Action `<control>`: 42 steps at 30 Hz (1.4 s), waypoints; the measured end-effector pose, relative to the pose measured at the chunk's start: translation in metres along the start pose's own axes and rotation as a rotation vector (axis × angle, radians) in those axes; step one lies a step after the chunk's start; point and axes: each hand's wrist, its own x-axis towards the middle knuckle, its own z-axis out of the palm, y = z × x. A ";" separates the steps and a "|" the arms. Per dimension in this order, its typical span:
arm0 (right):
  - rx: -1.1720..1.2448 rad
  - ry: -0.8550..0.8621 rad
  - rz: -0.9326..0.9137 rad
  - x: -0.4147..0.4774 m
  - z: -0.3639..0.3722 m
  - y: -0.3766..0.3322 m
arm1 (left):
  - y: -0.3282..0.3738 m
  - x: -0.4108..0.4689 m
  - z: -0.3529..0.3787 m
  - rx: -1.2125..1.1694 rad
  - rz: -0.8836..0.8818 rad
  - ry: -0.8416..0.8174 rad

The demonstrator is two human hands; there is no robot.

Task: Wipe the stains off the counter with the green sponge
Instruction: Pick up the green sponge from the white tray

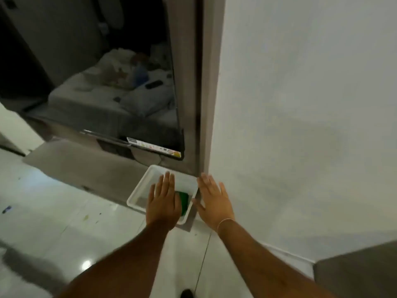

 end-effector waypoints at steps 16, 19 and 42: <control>0.095 -0.535 0.122 0.106 0.185 -0.078 | -0.158 -0.014 0.105 0.074 -0.310 -0.166; 0.076 -0.560 0.150 0.119 0.198 -0.074 | -0.155 -0.012 0.117 0.081 -0.307 -0.209; 0.363 -0.275 0.210 0.120 0.086 0.001 | -0.038 0.047 0.091 -0.079 -0.277 -0.223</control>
